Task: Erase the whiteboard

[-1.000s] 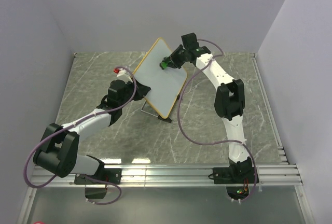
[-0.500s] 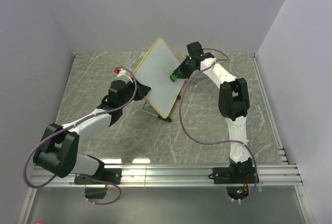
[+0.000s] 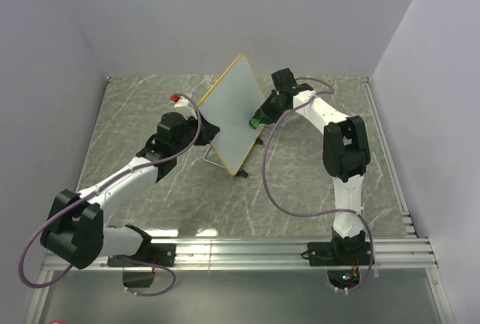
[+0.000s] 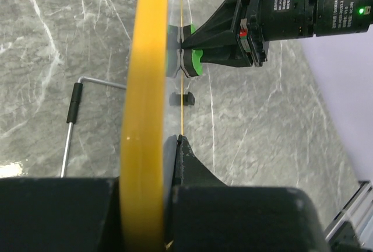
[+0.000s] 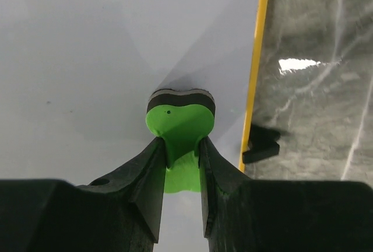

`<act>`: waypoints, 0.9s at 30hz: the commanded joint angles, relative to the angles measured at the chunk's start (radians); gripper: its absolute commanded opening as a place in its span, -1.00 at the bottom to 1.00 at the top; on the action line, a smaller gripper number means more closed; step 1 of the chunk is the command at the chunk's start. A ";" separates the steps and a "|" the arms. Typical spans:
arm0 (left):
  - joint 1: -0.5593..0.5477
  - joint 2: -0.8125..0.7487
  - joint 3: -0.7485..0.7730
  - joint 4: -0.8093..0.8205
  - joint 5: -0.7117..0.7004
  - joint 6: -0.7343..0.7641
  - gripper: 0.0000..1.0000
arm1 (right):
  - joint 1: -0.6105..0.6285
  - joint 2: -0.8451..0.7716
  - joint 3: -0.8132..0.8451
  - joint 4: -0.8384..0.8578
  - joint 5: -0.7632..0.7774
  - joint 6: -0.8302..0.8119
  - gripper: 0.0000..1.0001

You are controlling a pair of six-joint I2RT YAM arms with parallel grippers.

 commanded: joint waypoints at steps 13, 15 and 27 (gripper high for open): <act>-0.067 -0.157 -0.140 -0.244 0.168 0.024 -0.99 | -0.068 -0.321 -0.431 0.146 0.027 0.000 -1.00; -0.069 -0.170 -0.157 -0.235 0.157 -0.004 -0.99 | -0.096 -0.349 -0.457 0.149 0.039 -0.015 -1.00; -0.076 -0.225 -0.249 -0.244 -0.033 -0.053 -0.99 | -0.182 -0.427 -0.512 0.013 0.211 -0.127 0.67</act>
